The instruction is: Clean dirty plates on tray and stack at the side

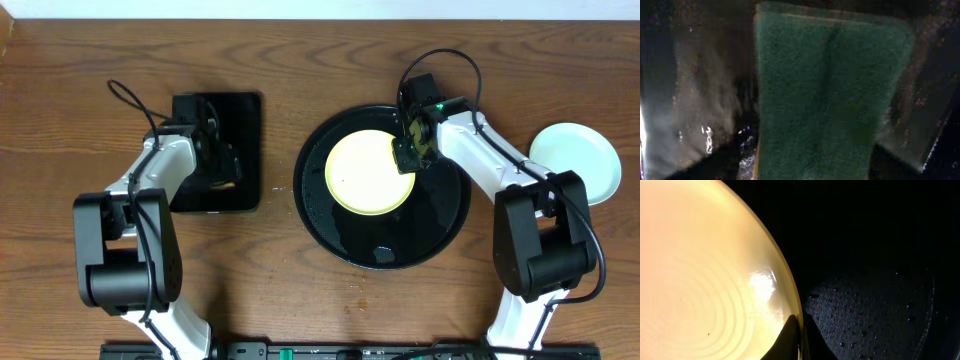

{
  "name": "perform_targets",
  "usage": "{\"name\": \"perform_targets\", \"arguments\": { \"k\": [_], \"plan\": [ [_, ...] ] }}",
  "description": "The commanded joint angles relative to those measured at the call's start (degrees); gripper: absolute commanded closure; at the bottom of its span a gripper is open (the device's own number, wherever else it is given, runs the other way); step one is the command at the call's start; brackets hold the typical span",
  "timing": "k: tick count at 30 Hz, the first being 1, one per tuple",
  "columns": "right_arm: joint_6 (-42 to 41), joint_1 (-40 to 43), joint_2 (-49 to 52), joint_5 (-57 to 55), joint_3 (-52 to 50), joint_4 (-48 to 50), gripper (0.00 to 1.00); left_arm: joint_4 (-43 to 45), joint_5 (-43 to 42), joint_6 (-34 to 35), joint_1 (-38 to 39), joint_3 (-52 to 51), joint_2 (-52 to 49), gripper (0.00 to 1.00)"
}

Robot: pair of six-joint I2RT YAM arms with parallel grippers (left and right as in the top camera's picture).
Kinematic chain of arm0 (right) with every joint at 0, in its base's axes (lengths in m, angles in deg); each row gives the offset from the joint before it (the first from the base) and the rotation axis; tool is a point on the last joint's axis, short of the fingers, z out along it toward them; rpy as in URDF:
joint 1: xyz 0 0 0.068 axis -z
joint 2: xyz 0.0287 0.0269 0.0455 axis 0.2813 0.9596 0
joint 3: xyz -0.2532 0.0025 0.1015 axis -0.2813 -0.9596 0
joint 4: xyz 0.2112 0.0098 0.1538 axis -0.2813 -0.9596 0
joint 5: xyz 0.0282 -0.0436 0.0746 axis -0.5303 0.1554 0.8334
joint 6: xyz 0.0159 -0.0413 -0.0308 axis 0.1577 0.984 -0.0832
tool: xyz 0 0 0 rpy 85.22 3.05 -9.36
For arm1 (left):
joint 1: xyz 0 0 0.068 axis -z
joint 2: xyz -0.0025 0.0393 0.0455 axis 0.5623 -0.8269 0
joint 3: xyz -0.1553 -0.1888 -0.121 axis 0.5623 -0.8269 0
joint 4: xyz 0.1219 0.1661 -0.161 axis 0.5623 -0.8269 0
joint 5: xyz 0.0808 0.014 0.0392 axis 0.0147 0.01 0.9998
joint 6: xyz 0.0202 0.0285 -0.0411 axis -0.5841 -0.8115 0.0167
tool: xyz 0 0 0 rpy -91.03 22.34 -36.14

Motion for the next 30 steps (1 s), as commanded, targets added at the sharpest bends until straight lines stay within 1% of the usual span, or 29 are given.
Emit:
{"name": "perform_targets", "arguments": {
  "k": [1, 3, 4, 5, 6, 7, 8, 9, 11, 15, 21, 23, 26, 27, 29, 30],
  "plan": [
    [0.5, -0.5, 0.3, -0.2, -0.4, -0.1, 0.99, -0.8, -0.5, 0.7, 0.4, -1.5, 0.5, 0.58],
    [0.5, -0.5, 0.3, -0.2, -0.4, -0.2, 0.99, -0.4, 1.8, 0.5, 0.4, -1.9, 0.5, 0.81],
    [0.5, -0.5, 0.3, -0.2, -0.4, -0.2, 0.99, 0.0, 3.6, 0.5, 0.4, -1.9, 0.5, 0.9],
    [0.5, -0.5, 0.3, -0.2, -0.4, -0.2, 0.99, 0.5, 4.3, 0.5, 0.4, -1.9, 0.5, 0.89],
    [0.5, -0.5, 0.3, -0.2, -0.4, -0.2, 0.99, 1.1, 4.6, 0.5, 0.4, -1.8, 0.5, 0.76],
    [0.5, -0.5, 0.3, -0.2, -0.4, -0.2, 0.99, 1.6, 4.6, 0.5, 0.4, -1.7, 0.5, 0.41],
    [0.5, -0.5, 0.3, -0.2, -0.4, -0.2, 0.99, 1.7, 4.6, 0.5, 0.4, -1.3, 0.5, 0.2],
    [0.5, -0.5, 0.3, -0.2, -0.4, -0.2, 0.99, 1.7, 4.6, 0.5, 0.4, -0.7, 0.5, 0.14],
    [0.5, -0.5, 0.3, -0.2, -0.4, -0.2, 0.99, 1.8, 4.6, 0.5, 0.4, 0.3, 0.5, 0.12],
    [0.5, -0.5, 0.3, -0.2, -0.4, -0.1, 0.99, 5.5, 4.6, 0.5, 0.4, 0.3, 0.5, 0.12],
    [0.5, -0.5, 0.3, -0.2, -0.4, -0.1, 0.99, 10.9, 4.6, 0.5, 0.4, -2.4, -0.3, 0.12],
    [0.5, -0.5, 0.3, -0.2, -0.4, -0.1, 0.99, 13.0, 4.6, 0.5, 0.4, -3.7, -0.5, 0.15],
    [0.5, -0.5, 0.3, -0.2, -0.4, -0.1, 0.99, 14.6, 4.6, 0.5, 0.4, -4.3, -0.5, 0.24],
    [0.5, -0.5, 0.3, -0.2, -0.4, -0.1, 0.99, 14.6, 4.6, 0.5, 0.4, -4.0, -0.4, 0.29],
    [0.5, -0.5, 0.3, -0.2, -0.4, -0.2, 0.99, 13.6, 4.5, 0.5, 0.4, -2.7, -0.1, 0.45],
    [0.5, -0.5, 0.3, -0.2, -0.4, -0.2, 0.99, 12.3, 4.0, 0.5, 0.4, -1.7, 0.5, 0.57]
  ]
}}
